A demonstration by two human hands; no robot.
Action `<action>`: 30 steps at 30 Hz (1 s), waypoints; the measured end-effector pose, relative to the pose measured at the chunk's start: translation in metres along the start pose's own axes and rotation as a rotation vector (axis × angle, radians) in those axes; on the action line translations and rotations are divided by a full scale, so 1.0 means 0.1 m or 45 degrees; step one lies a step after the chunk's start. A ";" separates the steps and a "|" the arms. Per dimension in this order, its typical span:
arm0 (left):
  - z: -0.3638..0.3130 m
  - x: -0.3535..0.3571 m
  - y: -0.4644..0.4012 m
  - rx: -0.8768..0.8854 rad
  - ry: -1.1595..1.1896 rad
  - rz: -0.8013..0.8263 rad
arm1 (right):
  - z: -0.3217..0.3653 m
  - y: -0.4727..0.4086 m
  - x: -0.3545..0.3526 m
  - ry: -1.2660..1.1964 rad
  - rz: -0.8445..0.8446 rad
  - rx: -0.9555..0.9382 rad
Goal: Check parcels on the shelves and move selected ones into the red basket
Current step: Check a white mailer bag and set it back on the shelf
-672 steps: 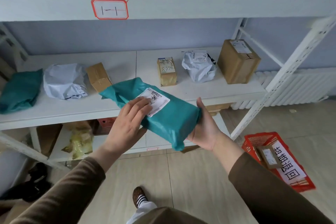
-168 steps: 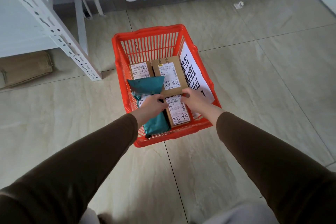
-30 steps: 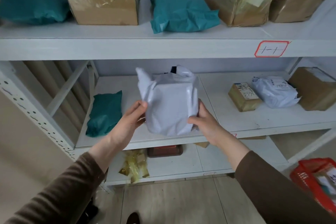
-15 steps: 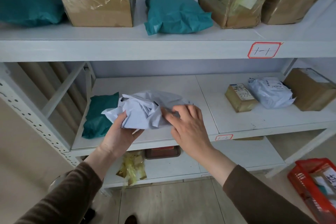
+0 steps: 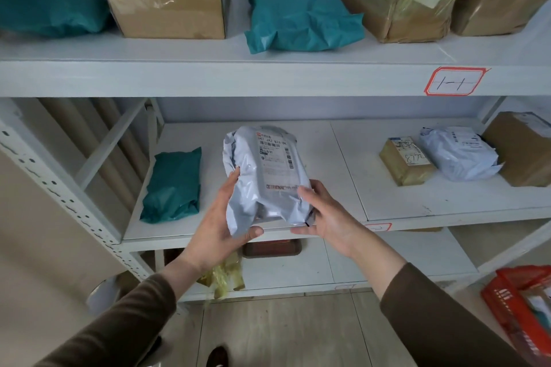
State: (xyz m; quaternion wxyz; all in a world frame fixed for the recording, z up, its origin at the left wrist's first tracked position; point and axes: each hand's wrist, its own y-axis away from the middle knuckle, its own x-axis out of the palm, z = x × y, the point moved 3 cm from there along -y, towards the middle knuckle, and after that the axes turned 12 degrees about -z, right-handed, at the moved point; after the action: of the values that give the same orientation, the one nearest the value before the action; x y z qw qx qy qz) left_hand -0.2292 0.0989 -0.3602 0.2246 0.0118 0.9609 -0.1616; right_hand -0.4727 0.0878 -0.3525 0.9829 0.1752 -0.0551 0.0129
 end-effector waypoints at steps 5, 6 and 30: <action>0.22 0.07 -0.07 -0.340 0.271 0.147 | -0.19 -0.33 0.02 0.056 -0.323 -0.062; 0.26 0.11 -0.11 -0.448 0.374 0.140 | -0.23 -0.40 0.04 0.077 -0.372 -0.064; 1.48 0.25 -1.33 -0.896 0.304 -0.132 | -0.20 -1.65 0.43 1.112 -0.844 -0.284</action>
State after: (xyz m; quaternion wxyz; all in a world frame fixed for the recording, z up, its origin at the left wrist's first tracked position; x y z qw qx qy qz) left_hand -0.2012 -0.0756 -0.4558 0.0929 -0.0962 0.9763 0.1699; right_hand -0.4207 -0.0597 -0.4232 0.8785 0.0563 0.4141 -0.2313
